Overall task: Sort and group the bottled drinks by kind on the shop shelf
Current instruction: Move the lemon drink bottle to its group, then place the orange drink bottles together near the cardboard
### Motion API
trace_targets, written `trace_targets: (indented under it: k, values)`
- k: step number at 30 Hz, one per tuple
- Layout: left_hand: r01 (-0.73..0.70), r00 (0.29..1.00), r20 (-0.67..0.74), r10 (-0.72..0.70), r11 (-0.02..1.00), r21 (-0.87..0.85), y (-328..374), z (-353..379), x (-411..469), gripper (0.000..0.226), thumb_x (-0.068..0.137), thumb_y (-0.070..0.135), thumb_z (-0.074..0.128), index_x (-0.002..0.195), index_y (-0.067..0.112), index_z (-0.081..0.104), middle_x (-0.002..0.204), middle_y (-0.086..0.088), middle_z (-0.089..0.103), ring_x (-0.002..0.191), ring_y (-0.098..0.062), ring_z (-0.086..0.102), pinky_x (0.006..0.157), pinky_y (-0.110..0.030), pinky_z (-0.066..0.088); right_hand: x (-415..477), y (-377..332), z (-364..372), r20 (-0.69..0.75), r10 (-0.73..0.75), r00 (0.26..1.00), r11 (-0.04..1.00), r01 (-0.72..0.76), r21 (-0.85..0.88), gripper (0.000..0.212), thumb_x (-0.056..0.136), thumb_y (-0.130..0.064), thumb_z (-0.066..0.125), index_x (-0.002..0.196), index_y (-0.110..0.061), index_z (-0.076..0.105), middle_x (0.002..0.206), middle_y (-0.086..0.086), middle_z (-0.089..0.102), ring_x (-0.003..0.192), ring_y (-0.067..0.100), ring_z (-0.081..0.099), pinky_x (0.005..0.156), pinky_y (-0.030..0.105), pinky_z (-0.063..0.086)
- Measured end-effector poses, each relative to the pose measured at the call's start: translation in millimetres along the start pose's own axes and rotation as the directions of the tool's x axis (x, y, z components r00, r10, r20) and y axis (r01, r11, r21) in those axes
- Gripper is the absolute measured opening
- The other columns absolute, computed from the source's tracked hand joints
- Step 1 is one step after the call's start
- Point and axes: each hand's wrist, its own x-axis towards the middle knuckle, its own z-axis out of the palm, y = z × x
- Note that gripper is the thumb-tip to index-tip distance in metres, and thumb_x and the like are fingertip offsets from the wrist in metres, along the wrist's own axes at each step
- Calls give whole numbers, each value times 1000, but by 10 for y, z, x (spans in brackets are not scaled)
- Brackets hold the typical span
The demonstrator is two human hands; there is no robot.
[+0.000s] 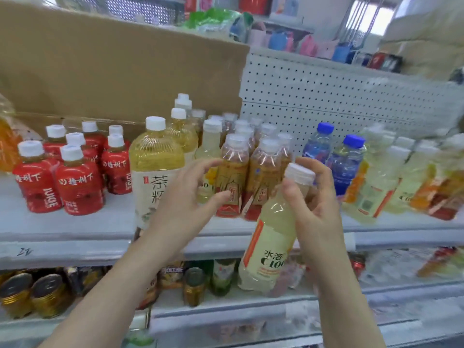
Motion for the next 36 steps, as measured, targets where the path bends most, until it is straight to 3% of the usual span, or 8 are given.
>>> trace_targets:
  k: [4, 8, 11, 15, 21, 25, 29, 36]
  values:
    - [-181, 977, -40, 209, 917, 354, 351, 476, 553, 59, 87, 41, 69, 142, 31, 49, 148, 9, 45, 137, -13, 39, 116, -35, 28, 354, 179, -537, -71, -26, 997, 1000, 25, -11, 30, 102, -22, 61, 125, -38, 51, 94, 6, 71, 80, 20, 68, 73, 41, 57]
    - [-369, 923, 61, 379, 831, 417, 567, 1123, 915, 53, 84, 25, 75, 134, 17, 59, 138, -6, 55, 131, -26, 47, 111, -35, 33, 608, 339, -1033, -155, -55, 986, 998, 53, -16, 31, 100, -16, 62, 124, -32, 50, 94, -5, 71, 81, 9, 66, 74, 31, 54]
    - [-441, 892, 94, 443, 804, 400, 699, 1563, 1130, 52, 83, 21, 77, 132, 14, 60, 134, -8, 58, 124, -28, 52, 106, -36, 38, 739, 410, -1446, -196, -66, 978, 996, 54, -68, 31, 98, -26, 64, 124, -35, 51, 104, 1, 72, 91, 16, 69, 81, 38, 56]
    - [-458, 889, 147, 434, 831, 315, 872, 2033, 1381, 58, 88, 24, 72, 143, 18, 51, 143, -4, 51, 132, -25, 46, 111, -36, 36, 928, 440, -2055, -276, -122, 953, 973, 60, -221, 30, 101, -27, 62, 125, -39, 48, 107, 7, 71, 93, 23, 69, 83, 45, 57]
    - [-459, 889, 180, 422, 828, 322, 971, 2487, 1583, 67, 84, 20, 76, 145, 13, 48, 146, -8, 48, 131, -28, 46, 110, -35, 35, 1373, 635, -2857, -402, -262, 878, 878, 44, -476, 36, 98, -40, 59, 130, -43, 41, 124, -2, 62, 111, 23, 61, 96, 51, 50]
    - [-435, 901, 152, 407, 840, 325, 907, 2560, 1604, 71, 80, 10, 78, 144, 14, 48, 147, -3, 45, 130, -25, 48, 106, -31, 37, 1714, 953, -2973, -336, -238, 911, 876, 52, -479, 40, 101, -27, 60, 137, -24, 44, 114, -18, 52, 98, 1, 52, 85, 21, 43]
    - [-435, 900, 124, 418, 836, 335, 903, 2551, 1609, 72, 79, 12, 79, 144, 14, 49, 148, -2, 46, 129, -24, 49, 102, -24, 32, 1868, 1284, -2941, -234, -152, 960, 902, 38, -430, 37, 102, -26, 59, 137, -22, 46, 92, -22, 49, 78, -11, 52, 71, 10, 40]
    - [-448, 893, 132, 429, 828, 337, 852, 2559, 1618, 71, 80, 15, 79, 144, 16, 49, 146, 0, 47, 125, -22, 50, 100, -23, 33, 1961, 1222, -2950, -183, -62, 981, 857, -41, -513, 45, 104, -36, 54, 147, -28, 44, 133, -12, 54, 120, 7, 54, 105, 39, 48]
